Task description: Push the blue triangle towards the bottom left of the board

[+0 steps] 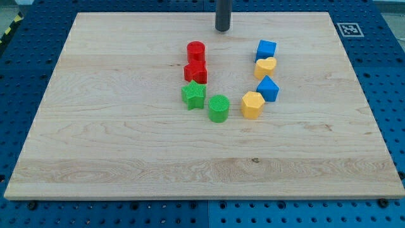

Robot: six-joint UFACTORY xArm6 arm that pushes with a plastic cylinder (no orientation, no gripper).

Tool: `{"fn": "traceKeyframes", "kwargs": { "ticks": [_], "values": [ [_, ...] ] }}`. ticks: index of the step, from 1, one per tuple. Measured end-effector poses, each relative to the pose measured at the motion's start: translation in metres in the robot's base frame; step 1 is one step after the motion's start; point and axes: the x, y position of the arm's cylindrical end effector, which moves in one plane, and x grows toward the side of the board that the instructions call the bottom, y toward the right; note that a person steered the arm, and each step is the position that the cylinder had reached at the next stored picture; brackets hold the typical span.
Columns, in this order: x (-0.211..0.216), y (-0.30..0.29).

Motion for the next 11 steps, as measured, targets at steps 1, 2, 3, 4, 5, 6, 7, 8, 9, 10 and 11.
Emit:
{"fn": "traceKeyframes", "kwargs": {
  "ticks": [1,2,3,4,5,6,7,8,9,10,11],
  "values": [
    [0.0,0.001],
    [0.0,0.008],
    [0.001,0.008],
    [0.041,0.006],
    [0.105,-0.004],
    [0.127,-0.007],
    [0.127,-0.007],
    [0.136,-0.005],
    [0.151,0.013],
    [0.151,0.015],
    [0.16,0.027]
  ]
}}
